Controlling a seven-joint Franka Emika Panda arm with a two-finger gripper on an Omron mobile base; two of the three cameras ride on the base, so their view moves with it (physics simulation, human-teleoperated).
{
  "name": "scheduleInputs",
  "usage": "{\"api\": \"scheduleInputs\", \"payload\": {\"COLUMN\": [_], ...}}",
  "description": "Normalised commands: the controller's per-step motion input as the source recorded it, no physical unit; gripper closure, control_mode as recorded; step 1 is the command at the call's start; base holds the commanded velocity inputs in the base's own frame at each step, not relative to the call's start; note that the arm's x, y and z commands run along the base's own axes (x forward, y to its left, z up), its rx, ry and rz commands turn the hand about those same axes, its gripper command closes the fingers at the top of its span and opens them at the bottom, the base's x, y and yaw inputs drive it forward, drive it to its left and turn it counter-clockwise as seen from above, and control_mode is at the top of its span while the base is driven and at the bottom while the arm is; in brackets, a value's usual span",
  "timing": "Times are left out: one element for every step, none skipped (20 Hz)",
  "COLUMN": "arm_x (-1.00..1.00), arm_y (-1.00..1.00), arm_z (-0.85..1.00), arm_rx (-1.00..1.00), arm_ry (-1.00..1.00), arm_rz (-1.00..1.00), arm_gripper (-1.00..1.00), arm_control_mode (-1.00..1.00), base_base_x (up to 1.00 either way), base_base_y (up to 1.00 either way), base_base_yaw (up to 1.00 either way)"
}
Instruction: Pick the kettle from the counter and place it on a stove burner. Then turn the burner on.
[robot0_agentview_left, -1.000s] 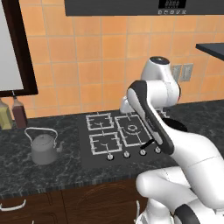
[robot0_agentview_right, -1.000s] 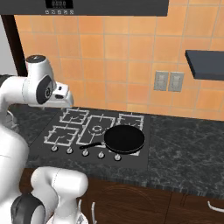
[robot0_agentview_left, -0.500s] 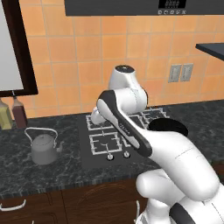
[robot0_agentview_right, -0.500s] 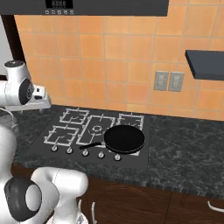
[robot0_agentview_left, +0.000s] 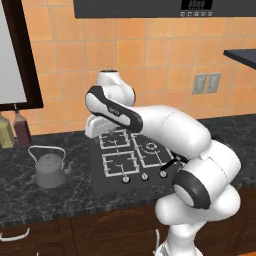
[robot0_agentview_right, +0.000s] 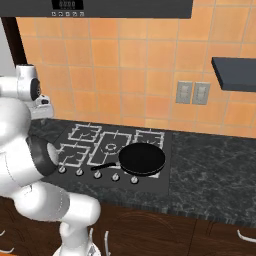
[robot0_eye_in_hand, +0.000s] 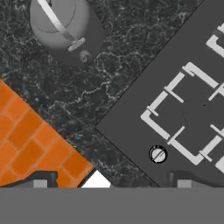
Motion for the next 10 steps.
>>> {"api": "scheduleInputs", "payload": {"arm_x": [0.00, 0.00, 0.00, 0.00, 0.00, 0.00, 0.00, 0.00, 0.00, 0.00], "arm_y": [0.19, 0.31, 0.38, 0.42, 0.46, 0.47, 0.49, 0.51, 0.55, 0.57], "arm_z": [-0.58, -0.58, -0.57, -0.55, -0.54, -0.49, -0.44, -0.38, -0.29, -0.26], "arm_rx": [0.00, 0.00, 0.00, 0.00, 0.00, 0.00, 0.00, 0.00, 0.00, 0.00], "arm_ry": [0.00, 0.00, 0.00, 0.00, 0.00, 0.00, 0.00, 0.00, 0.00, 0.00], "arm_rz": [0.16, 0.15, 0.12, 0.11, 0.10, 0.10, 0.09, 0.08, 0.06, 0.05], "arm_gripper": [-1.00, -1.00, -1.00, -1.00, -1.00, -1.00, -1.00, -1.00, -1.00, -1.00], "arm_control_mode": [-1.00, -1.00, -1.00, -1.00, -1.00, -1.00, -1.00, -1.00, -1.00, -1.00], "base_base_x": [0.00, 0.00, 0.00, 0.00, 0.00, 0.00, 0.00, 0.00, 0.00, 0.00], "base_base_y": [0.00, 0.00, 0.00, 0.00, 0.00, 0.00, 0.00, 0.00, 0.00, 0.00], "base_base_yaw": [0.00, 0.00, 0.00, 0.00, 0.00, 0.00, 0.00, 0.00, 0.00, 0.00]}}
